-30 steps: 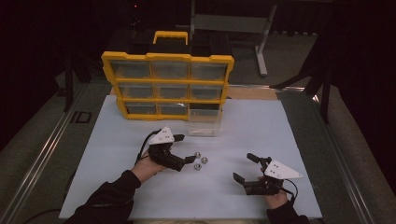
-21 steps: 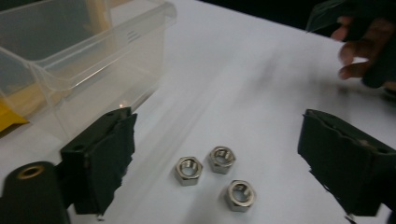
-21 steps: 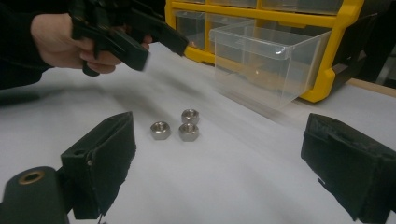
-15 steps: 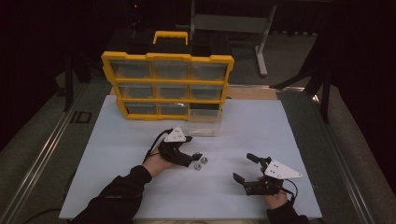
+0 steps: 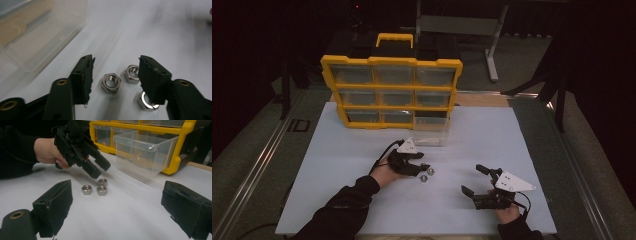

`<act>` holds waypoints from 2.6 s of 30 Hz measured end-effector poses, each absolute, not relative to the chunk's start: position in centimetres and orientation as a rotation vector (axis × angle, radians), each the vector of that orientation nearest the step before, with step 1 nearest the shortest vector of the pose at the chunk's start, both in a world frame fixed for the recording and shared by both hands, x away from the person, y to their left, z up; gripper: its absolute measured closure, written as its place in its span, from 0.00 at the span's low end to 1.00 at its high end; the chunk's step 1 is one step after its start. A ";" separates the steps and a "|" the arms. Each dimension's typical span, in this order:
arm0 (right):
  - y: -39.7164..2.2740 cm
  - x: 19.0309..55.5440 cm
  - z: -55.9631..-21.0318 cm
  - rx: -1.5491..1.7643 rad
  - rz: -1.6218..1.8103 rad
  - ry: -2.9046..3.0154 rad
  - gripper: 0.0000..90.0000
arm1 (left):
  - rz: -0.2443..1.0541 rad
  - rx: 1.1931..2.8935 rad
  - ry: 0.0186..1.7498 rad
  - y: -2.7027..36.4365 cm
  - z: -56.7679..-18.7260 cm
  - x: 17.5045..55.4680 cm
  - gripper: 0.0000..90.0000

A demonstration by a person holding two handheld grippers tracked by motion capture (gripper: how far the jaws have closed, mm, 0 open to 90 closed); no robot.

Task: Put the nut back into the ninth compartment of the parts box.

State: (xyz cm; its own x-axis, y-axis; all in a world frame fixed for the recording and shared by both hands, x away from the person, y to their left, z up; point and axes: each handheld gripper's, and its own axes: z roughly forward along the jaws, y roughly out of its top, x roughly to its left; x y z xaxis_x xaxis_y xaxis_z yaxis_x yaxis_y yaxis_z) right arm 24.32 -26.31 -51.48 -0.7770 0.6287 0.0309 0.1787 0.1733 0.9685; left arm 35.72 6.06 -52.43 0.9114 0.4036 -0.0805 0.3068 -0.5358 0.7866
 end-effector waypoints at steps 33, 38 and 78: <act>-26.4 24.3 -51.4 0.774 1.638 2.075 0.11 | 0.170 2.271 0.480 4.9 -54.2 36.0 0.75; -26.4 24.3 -51.4 0.773 1.640 2.072 0.11 | 0.145 2.283 0.487 5.0 -54.0 36.1 0.75; -26.4 24.4 -51.4 0.774 1.646 2.070 0.11 | 0.218 2.143 0.485 5.8 -43.0 37.7 0.76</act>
